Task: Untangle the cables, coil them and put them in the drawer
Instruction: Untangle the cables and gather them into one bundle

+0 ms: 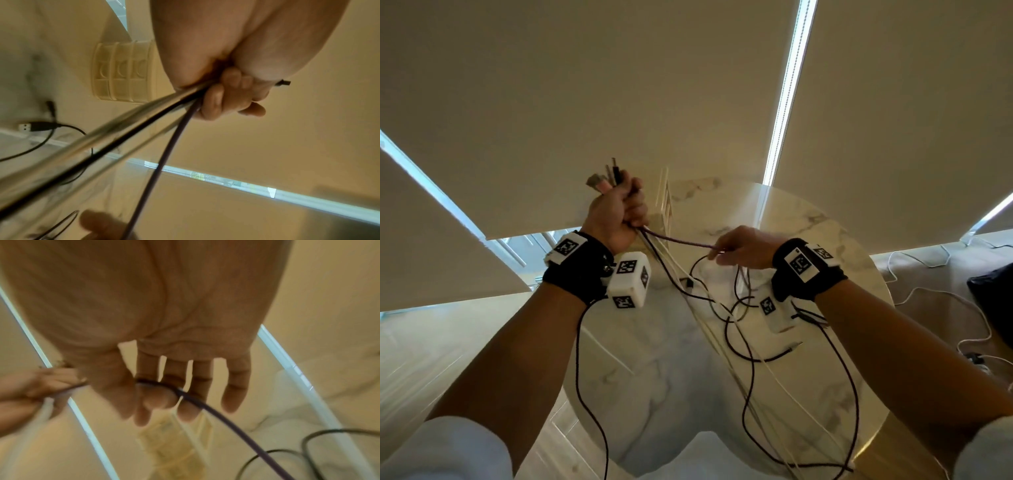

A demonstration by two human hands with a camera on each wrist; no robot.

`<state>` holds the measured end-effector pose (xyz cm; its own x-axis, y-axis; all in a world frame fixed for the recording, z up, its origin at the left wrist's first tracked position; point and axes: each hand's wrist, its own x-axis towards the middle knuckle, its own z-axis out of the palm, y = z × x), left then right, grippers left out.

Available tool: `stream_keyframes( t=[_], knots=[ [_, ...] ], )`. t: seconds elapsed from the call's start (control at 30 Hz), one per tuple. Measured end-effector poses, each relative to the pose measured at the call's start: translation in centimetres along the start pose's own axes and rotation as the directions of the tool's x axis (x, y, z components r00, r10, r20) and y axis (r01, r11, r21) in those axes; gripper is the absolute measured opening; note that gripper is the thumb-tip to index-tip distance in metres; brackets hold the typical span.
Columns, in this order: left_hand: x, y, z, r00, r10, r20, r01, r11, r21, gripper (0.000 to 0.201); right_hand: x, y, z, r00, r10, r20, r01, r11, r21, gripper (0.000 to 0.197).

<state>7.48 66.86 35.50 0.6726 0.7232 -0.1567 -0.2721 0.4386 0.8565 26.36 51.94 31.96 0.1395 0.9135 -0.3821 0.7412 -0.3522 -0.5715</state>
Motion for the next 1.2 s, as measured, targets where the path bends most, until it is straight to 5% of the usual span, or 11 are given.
stream_keyframes(
  t=[0.13,0.2,0.3,0.4,0.53,0.73,0.83,0.93,1.0,1.07,1.2],
  knots=[
    [0.0,1.1,-1.8,0.999,0.044,-0.028,-0.045,0.998,-0.034,0.036,0.6,3.1,-0.2,0.95,0.199,-0.24,-0.235,0.963,-0.13,0.026],
    [0.0,0.7,-2.2,0.999,0.034,-0.034,-0.033,0.999,0.012,0.033,0.6,3.3,-0.8,0.932,0.237,-0.276,-0.238,0.971,0.03,0.025],
    [0.1,-1.6,-1.1,0.999,-0.047,-0.007,0.047,0.992,0.12,0.024,-0.4,0.9,-2.1,0.946,0.146,-0.289,0.0,0.893,0.45,0.021],
    [-0.1,-4.7,1.5,0.99,-0.132,0.042,0.109,0.93,0.352,0.023,-2.4,-2.7,-3.9,0.929,-0.052,-0.367,0.297,0.698,0.652,0.018],
    [-0.7,-7.0,4.3,0.954,-0.234,0.186,0.106,0.847,0.521,0.024,-3.7,-4.6,-5.3,0.84,-0.195,-0.505,0.533,0.463,0.708,0.016],
    [-1.3,-5.8,4.3,0.9,-0.328,0.288,0.198,0.894,0.401,0.027,-3.4,-2.4,-4.8,0.781,-0.06,-0.622,0.602,0.337,0.724,0.017],
    [-1.5,-5.8,4.3,0.945,-0.23,0.233,0.11,0.893,0.436,0.018,-3.0,-2.1,-4.3,0.811,-0.083,-0.579,0.554,0.426,0.715,0.02],
    [-0.9,-5.1,4.0,0.982,-0.106,0.157,0.066,0.969,0.239,0.02,-3.2,-1.7,-3.1,0.932,-0.127,-0.34,0.302,0.792,0.531,0.031],
    [-0.3,-4.2,3.4,0.992,-0.043,0.119,0.03,0.994,0.107,0.021,-3.3,-0.8,-1.9,0.996,-0.045,-0.071,0.058,0.978,0.2,0.029],
    [0.0,-3.2,2.6,0.996,0.025,0.08,-0.023,0.999,-0.022,0.017,-2.8,0.7,-0.5,0.994,0.104,0.045,-0.101,0.993,-0.062,0.02],
    [0.7,-2.9,1.0,0.997,0.072,-0.013,-0.073,0.983,-0.169,0.022,-2.2,2.7,-0.2,0.967,0.228,-0.113,-0.21,0.965,0.157,0.02]
  ],
)
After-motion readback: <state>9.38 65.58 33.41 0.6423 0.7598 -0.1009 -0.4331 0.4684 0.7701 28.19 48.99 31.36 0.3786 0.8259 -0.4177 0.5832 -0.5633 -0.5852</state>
